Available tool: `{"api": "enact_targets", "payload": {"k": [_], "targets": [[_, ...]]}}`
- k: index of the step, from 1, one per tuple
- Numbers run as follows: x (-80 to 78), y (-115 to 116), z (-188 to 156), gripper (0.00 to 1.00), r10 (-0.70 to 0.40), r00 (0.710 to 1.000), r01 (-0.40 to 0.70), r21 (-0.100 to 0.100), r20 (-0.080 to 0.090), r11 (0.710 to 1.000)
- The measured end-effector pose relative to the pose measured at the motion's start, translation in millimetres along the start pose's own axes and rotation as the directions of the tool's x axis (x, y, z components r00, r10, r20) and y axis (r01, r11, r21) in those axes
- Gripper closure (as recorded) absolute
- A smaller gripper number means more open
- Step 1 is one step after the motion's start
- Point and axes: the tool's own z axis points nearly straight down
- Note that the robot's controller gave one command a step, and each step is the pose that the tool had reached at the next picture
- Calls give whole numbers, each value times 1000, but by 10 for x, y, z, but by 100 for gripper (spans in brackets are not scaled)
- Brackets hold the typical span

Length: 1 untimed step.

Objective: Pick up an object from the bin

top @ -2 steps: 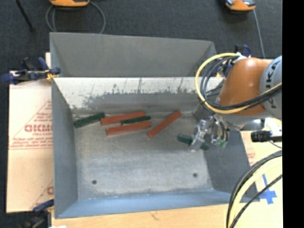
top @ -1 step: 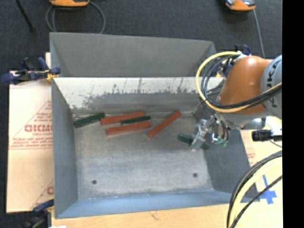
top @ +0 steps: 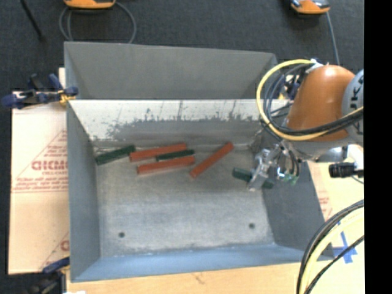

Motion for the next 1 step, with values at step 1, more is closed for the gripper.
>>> {"api": "enact_targets", "payload": {"k": [1], "targets": [[-12,1,-6,100,-1,1000,1,0,0,1000]]}}
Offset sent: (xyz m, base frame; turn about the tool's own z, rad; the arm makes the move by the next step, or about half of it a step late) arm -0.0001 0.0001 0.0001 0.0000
